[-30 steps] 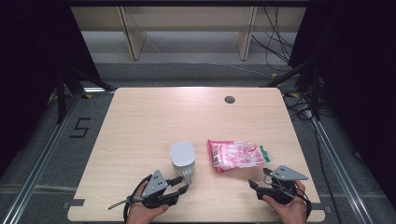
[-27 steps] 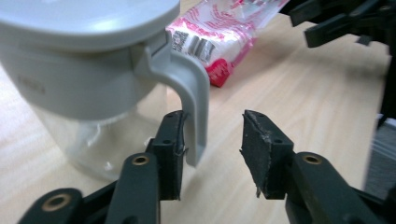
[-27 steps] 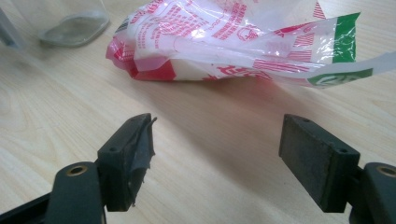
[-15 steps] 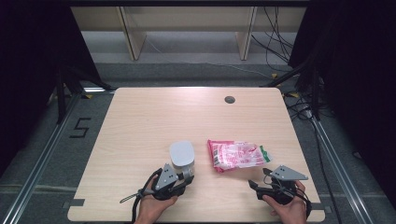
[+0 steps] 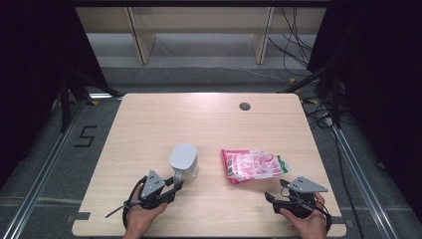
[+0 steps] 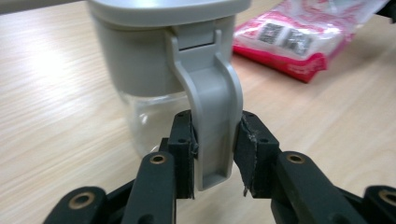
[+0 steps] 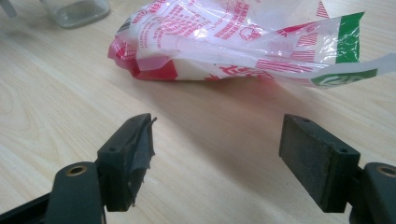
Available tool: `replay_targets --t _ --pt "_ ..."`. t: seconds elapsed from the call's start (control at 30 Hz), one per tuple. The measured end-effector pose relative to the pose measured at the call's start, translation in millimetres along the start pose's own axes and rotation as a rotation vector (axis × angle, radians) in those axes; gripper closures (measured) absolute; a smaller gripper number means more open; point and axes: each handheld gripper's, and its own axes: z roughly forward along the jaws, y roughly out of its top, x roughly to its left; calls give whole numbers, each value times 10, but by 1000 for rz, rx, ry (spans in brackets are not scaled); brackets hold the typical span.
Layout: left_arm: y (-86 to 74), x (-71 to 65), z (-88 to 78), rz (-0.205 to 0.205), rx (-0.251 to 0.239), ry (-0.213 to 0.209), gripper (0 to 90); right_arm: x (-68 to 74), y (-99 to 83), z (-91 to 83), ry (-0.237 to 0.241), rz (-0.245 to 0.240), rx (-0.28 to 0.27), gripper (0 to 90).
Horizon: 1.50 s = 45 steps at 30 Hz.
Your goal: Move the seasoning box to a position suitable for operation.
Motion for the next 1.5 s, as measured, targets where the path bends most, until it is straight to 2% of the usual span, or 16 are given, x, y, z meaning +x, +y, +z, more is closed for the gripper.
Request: replay_targets --t 0.2,0.33,0.4,0.5,0.63,0.67,0.73,0.77,0.83,1.0,1.07,1.17,1.2,1.23,1.33,1.5 --pt "-16 123 -1 -31 -18 62 680 -14 -1 -1 8 -16 5 270" --pt "-23 248 1 -51 -26 131 680 -10 -4 -1 -1 -19 6 270" --pt "-19 324 26 -40 -26 165 682 -5 -3 -2 2 -11 10 270" --pt "-8 358 47 -39 -29 172 685 -4 -3 -2 5 -8 13 270" --pt "38 385 73 4 -20 145 686 -3 -3 -2 0 -9 11 270" --pt "61 398 74 47 -18 141 686 16 -5 2 11 15 18 270" --pt "60 393 81 36 -29 132 686 16 -5 3 12 16 18 270" --pt "65 406 85 44 -28 118 687 -7 -3 13 16 -11 11 270" --pt "63 410 88 40 -27 114 687 4 0 13 16 6 9 270" --pt "53 447 164 26 -28 44 688 8 2 9 7 5 10 270" --pt "65 430 216 48 -36 0 688 7 2 10 7 4 9 270" --pt "90 406 241 71 -27 -21 688 6 1 11 7 4 10 270" --pt "108 377 271 93 -25 -72 688 3 0 16 14 6 9 270" --pt "108 377 271 93 -25 -72 688 3 0 16 14 6 9 270" --pt "135 265 341 131 -24 -132 687 14 -1 9 8 16 16 270" --pt "196 269 388 168 -28 -141 686 2 -2 11 8 -5 14 270"
